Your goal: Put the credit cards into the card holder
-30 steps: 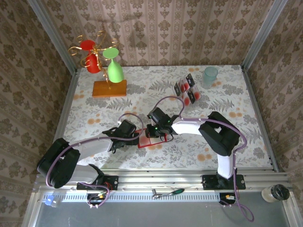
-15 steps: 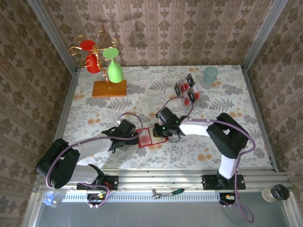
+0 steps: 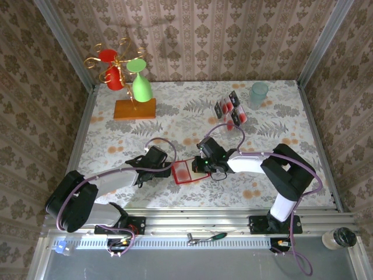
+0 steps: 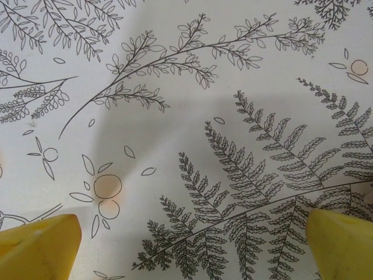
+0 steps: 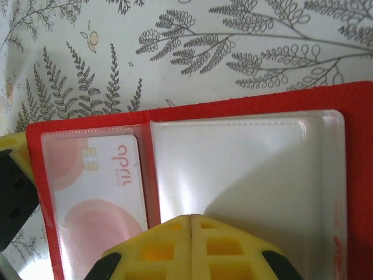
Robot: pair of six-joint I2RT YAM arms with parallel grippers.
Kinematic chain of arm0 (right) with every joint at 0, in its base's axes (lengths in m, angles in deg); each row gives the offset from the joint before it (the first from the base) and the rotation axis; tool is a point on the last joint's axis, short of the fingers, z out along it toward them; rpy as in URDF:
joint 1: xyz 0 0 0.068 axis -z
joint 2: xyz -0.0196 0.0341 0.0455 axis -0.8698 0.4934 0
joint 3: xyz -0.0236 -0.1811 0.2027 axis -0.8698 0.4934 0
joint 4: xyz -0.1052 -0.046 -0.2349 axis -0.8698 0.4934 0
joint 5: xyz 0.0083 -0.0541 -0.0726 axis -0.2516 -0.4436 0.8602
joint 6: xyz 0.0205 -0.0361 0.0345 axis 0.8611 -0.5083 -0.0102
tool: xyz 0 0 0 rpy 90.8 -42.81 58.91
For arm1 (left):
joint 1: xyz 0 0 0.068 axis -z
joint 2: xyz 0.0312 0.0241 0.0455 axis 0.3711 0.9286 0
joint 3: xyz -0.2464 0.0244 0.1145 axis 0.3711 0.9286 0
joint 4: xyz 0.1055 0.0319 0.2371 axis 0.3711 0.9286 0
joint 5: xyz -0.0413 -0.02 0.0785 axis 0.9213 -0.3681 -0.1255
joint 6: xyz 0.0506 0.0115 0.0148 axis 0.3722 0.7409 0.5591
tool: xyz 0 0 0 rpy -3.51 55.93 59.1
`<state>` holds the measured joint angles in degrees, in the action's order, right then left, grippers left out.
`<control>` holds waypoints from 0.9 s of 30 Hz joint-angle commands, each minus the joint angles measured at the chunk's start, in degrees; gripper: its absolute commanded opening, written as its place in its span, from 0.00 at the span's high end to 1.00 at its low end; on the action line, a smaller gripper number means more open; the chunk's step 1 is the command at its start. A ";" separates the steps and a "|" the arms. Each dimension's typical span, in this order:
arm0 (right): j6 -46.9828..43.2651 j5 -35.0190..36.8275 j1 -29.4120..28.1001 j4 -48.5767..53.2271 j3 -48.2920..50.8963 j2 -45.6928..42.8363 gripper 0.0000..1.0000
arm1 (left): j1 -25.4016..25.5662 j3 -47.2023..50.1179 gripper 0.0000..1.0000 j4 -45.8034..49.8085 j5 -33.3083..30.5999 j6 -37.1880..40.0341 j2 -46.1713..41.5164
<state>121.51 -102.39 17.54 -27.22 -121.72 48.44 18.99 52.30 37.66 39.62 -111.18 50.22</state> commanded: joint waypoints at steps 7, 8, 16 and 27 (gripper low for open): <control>-0.70 3.62 -0.69 7.62 -1.83 -4.03 0.95 | -1.30 -1.97 0.00 3.29 -0.23 1.66 -2.16; -1.09 3.93 -0.53 8.30 -2.30 -4.62 0.95 | -1.41 -1.97 0.00 3.72 -0.18 1.66 -2.77; -5.21 4.16 2.99 12.84 -5.17 -6.41 0.91 | -1.63 -4.17 0.00 7.13 3.11 -0.33 -10.34; -11.60 1.08 7.03 17.98 -8.00 -8.55 0.83 | 6.70 -7.36 0.00 7.01 0.18 -6.98 -10.29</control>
<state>113.38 -100.25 24.56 -13.63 -127.88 42.89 24.68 45.88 43.21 41.81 -115.27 39.49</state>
